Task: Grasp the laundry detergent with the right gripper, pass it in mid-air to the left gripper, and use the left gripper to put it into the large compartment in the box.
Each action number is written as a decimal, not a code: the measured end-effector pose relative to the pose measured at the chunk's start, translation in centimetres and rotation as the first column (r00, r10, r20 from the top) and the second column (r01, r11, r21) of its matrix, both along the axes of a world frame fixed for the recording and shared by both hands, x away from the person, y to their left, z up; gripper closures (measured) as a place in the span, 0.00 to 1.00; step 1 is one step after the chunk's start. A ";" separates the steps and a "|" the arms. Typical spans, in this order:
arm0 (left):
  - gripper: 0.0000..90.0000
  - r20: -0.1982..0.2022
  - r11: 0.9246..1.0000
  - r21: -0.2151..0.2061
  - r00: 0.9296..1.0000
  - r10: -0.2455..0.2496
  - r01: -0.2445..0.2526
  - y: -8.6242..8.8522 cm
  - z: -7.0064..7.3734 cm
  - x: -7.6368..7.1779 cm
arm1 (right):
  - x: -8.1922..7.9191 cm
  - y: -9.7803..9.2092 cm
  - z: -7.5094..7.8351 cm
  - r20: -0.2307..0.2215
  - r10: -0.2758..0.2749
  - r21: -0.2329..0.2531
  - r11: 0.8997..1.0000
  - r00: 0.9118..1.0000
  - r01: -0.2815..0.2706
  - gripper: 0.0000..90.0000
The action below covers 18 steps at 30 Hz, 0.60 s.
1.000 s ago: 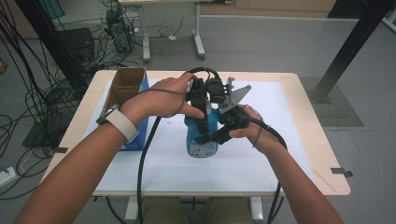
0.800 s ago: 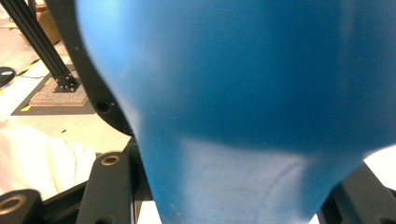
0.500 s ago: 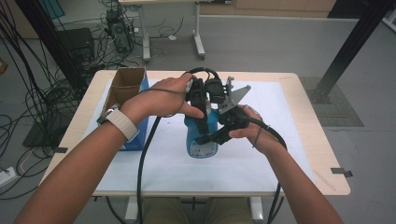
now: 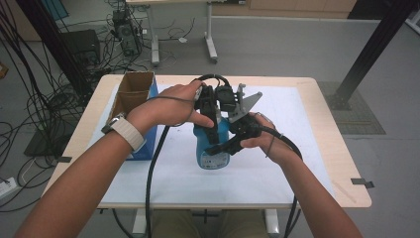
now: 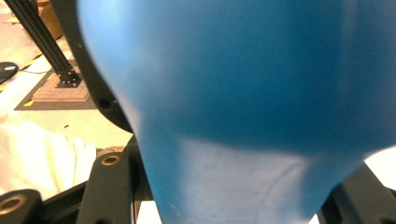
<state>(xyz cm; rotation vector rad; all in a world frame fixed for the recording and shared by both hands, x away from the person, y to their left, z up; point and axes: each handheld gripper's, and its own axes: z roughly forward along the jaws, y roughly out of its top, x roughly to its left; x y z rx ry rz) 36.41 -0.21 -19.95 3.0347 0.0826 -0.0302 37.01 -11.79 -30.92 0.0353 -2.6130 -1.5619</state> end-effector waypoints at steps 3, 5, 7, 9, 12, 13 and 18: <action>0.41 -0.001 1.000 0.000 1.000 0.003 -0.003 0.0 0.0 0.0 | 0.0 0.0 0.0 0.000 0.000 -0.002 1.000 1.000 0.000 0.49; 0.41 -0.001 1.000 0.003 1.000 0.002 -0.002 0.1 0.0 0.0 | 0.0 0.0 -0.1 0.002 0.002 -0.001 1.000 1.000 -0.002 0.49; 0.41 -0.003 1.000 0.003 1.000 0.004 -0.004 0.1 0.0 0.0 | 0.0 0.1 -0.1 -0.001 0.003 0.002 1.000 1.000 -0.003 0.48; 0.41 -0.002 1.000 0.005 1.000 0.003 -0.003 0.1 0.0 0.0 | 0.0 0.1 -0.1 0.000 0.003 0.005 1.000 1.000 -0.003 0.48; 0.41 -0.003 1.000 0.007 1.000 0.004 -0.004 0.1 0.0 -0.1 | -0.1 0.1 -0.1 0.000 0.004 0.006 1.000 1.000 -0.004 0.48; 0.41 -0.004 1.000 0.006 1.000 0.004 -0.004 0.1 0.0 -0.1 | -0.1 0.1 -0.1 0.000 0.004 0.006 1.000 1.000 -0.004 0.48; 0.41 -0.007 1.000 0.008 1.000 0.004 -0.004 0.1 0.0 -0.1 | -0.1 0.0 -0.2 -0.002 0.004 0.009 1.000 1.000 -0.004 0.48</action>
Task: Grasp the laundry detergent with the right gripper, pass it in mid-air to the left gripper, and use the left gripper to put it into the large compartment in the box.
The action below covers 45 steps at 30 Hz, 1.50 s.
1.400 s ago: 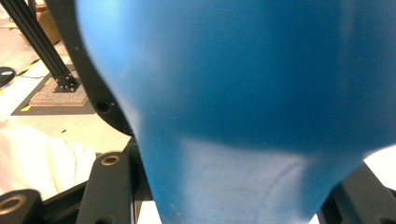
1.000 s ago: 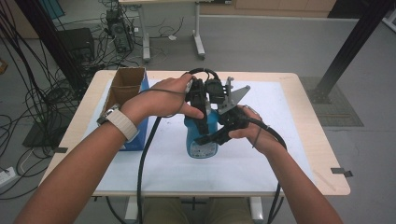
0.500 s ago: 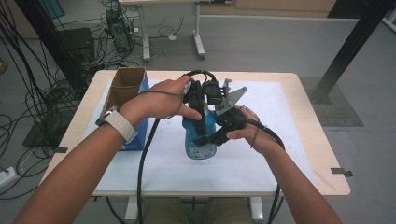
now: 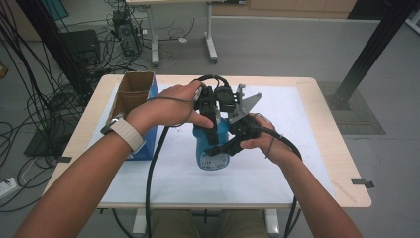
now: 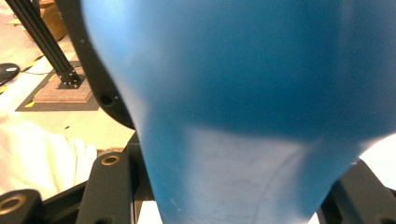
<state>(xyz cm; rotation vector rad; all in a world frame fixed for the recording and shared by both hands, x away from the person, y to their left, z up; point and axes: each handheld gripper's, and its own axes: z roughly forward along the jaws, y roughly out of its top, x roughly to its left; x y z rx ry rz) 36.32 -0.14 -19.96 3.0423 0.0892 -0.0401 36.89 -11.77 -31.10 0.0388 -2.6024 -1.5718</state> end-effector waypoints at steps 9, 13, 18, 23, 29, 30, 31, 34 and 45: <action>0.41 0.000 1.000 0.004 1.000 -0.002 0.002 0.0 0.0 0.0 | -0.1 0.1 -0.1 -0.017 0.001 0.007 1.000 1.000 -0.001 0.48; 0.41 -0.002 1.000 0.004 1.000 0.002 -0.002 0.0 0.0 0.0 | -0.1 0.0 -0.1 -0.015 -0.001 0.006 1.000 1.000 0.001 0.48; 0.41 0.000 1.000 0.003 1.000 0.002 -0.002 0.1 0.0 0.0 | -0.1 0.0 -0.1 -0.013 -0.001 0.005 1.000 1.000 0.001 0.48; 0.41 0.003 1.000 0.000 1.000 0.002 -0.002 0.1 0.0 0.0 | -0.1 0.1 0.0 -0.014 0.000 0.004 1.000 1.000 0.000 0.48; 0.41 0.002 1.000 0.001 1.000 0.003 -0.003 0.2 0.0 0.1 | 0.0 0.1 0.0 -0.014 0.000 0.004 1.000 1.000 0.000 0.48; 0.41 0.002 1.000 0.000 1.000 0.004 -0.004 0.2 0.0 0.1 | 0.0 0.1 0.0 -0.014 0.000 0.005 1.000 1.000 0.000 0.48; 0.41 0.002 1.000 0.000 1.000 0.004 -0.004 0.2 0.0 0.0 | 0.0 0.1 0.0 -0.013 0.000 0.005 1.000 1.000 0.000 0.48; 0.41 0.002 1.000 -0.001 1.000 0.005 -0.005 0.2 0.0 0.0 | 0.0 0.1 0.0 -0.001 0.001 0.003 1.000 1.000 -0.001 0.48; 0.41 0.008 1.000 0.000 1.000 0.005 -0.005 0.2 0.1 -0.1 | -0.1 0.1 0.0 -0.006 0.001 0.002 1.000 1.000 -0.001 0.48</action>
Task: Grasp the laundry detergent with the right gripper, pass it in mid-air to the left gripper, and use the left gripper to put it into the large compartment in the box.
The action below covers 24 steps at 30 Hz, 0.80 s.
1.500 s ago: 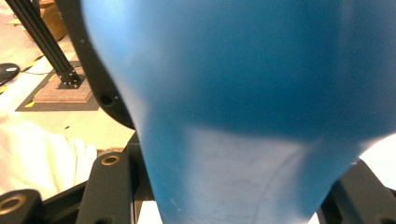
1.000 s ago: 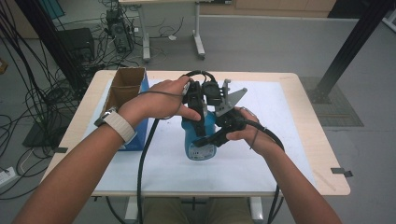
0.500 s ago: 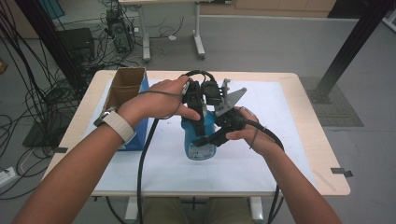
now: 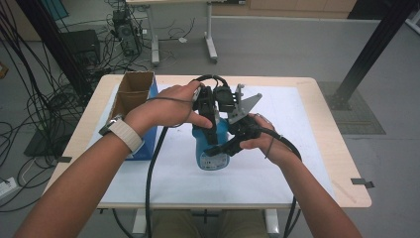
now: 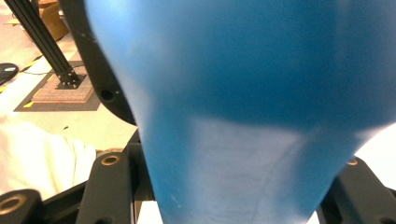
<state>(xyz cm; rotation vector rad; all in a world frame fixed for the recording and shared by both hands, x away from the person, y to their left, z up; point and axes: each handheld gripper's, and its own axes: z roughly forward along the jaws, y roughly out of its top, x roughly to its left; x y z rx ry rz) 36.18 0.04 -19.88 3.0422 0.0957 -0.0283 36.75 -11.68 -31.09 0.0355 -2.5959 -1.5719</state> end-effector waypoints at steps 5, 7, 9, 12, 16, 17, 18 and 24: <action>0.41 0.000 1.000 -0.001 1.000 0.003 -0.003 0.0 0.1 0.0 | 0.0 0.0 0.0 0.012 0.001 -0.003 1.000 1.000 -0.001 0.48; 0.41 0.001 1.000 -0.003 1.000 0.005 -0.005 0.0 0.1 -0.1 | 0.0 0.0 0.0 0.012 0.001 -0.003 1.000 1.000 -0.001 0.48; 0.41 0.002 1.000 -0.004 1.000 0.005 -0.005 0.1 0.1 0.0 | -0.1 0.0 0.1 0.001 0.003 0.000 1.000 1.000 -0.003 0.48; 0.41 0.002 1.000 -0.005 1.000 0.005 -0.005 0.1 0.1 0.0 | -0.1 0.0 0.1 0.002 0.002 -0.001 1.000 1.000 -0.002 0.48; 0.41 0.002 1.000 -0.005 1.000 0.006 -0.006 0.1 0.1 0.0 | 0.0 -0.1 0.1 0.016 0.000 -0.005 1.000 1.000 0.000 0.48; 0.41 0.002 1.000 -0.005 1.000 0.006 -0.006 0.1 0.1 0.0 | 0.0 -0.1 0.1 0.015 0.000 -0.005 1.000 1.000 0.000 0.48; 0.41 0.003 1.000 -0.005 1.000 0.006 -0.006 0.1 0.1 -0.1 | 0.0 -0.1 0.1 0.015 0.001 -0.005 1.000 1.000 -0.001 0.48; 0.41 0.007 1.000 -0.004 1.000 0.006 -0.006 0.1 0.1 -0.1 | 0.0 0.0 0.1 0.017 0.001 -0.006 1.000 1.000 -0.001 0.48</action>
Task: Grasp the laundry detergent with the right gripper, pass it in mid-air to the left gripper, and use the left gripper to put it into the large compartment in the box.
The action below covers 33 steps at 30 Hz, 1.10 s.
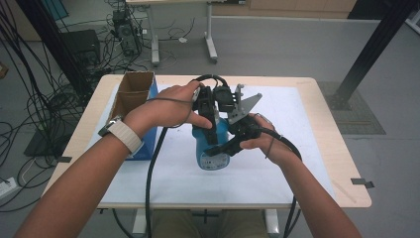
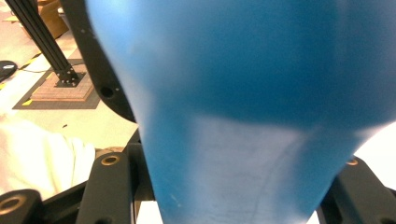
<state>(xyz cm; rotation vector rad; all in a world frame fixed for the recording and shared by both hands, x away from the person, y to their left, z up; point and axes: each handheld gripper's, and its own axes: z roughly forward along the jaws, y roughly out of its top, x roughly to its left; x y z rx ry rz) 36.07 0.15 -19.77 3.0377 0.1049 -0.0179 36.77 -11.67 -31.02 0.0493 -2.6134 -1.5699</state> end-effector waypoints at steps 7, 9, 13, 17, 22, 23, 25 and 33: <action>0.41 0.002 1.000 0.002 1.000 -0.004 0.004 0.0 0.0 0.0 | 0.0 0.0 0.0 0.001 0.001 0.000 1.000 1.000 -0.001 0.48; 0.41 0.002 1.000 0.000 1.000 -0.002 0.002 0.0 0.0 0.0 | 0.0 0.0 0.0 0.002 -0.001 0.000 1.000 1.000 0.001 0.48; 0.41 0.003 1.000 0.002 1.000 -0.003 0.003 0.0 0.0 -0.1 | -0.1 0.0 0.0 0.004 -0.001 -0.001 1.000 1.000 0.001 0.48; 0.41 0.000 1.000 0.003 1.000 -0.004 0.004 0.1 0.0 -0.1 | -0.1 0.1 0.0 0.003 0.002 0.003 1.000 1.000 -0.002 0.48; 0.41 0.003 1.000 0.005 1.000 0.001 -0.001 0.1 0.1 -0.1 | -0.1 0.2 0.0 0.006 0.000 0.004 1.000 1.000 0.000 0.48; 0.41 0.003 1.000 0.003 1.000 0.001 -0.001 0.1 0.1 -0.1 | -0.1 0.2 0.0 0.010 0.000 0.006 1.000 1.000 0.000 0.48; 0.41 0.003 1.000 0.003 1.000 0.002 -0.002 0.1 0.1 -0.1 | -0.1 0.2 0.0 0.011 0.000 0.006 1.000 1.000 0.000 0.48; 0.41 0.004 1.000 0.006 1.000 0.002 -0.002 0.2 0.1 -0.1 | -0.1 0.2 -0.1 0.008 0.000 0.002 1.000 1.000 0.000 0.48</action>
